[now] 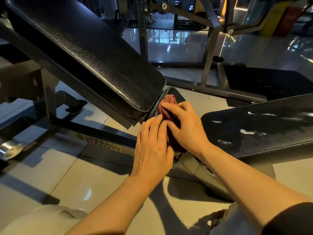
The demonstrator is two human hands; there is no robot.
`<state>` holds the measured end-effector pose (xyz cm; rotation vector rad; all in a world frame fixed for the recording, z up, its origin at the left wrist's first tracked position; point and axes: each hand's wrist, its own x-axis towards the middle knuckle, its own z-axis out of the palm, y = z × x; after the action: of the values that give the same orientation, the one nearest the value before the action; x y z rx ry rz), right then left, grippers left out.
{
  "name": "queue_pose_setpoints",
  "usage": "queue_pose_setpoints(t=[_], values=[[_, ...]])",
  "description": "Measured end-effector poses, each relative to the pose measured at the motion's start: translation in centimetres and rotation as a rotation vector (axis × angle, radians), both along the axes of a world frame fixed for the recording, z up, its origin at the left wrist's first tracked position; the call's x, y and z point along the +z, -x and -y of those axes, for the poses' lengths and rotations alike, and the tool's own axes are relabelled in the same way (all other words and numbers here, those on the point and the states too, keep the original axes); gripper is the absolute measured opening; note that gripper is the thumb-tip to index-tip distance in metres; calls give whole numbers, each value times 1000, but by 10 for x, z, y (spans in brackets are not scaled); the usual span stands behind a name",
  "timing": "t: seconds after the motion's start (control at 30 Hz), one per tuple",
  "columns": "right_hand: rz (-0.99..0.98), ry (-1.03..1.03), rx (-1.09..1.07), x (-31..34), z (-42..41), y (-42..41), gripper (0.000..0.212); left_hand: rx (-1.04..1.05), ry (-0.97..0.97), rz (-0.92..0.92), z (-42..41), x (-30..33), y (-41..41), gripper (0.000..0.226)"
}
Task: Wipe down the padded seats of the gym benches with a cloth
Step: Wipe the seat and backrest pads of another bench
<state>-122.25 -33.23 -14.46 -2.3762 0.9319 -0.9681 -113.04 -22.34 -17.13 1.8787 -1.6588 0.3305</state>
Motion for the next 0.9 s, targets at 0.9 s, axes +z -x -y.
queue_pose_setpoints(t=[0.9], values=[[94, -194, -182, -12, 47, -12, 49, 124, 108, 117, 25, -1, -2, 47]])
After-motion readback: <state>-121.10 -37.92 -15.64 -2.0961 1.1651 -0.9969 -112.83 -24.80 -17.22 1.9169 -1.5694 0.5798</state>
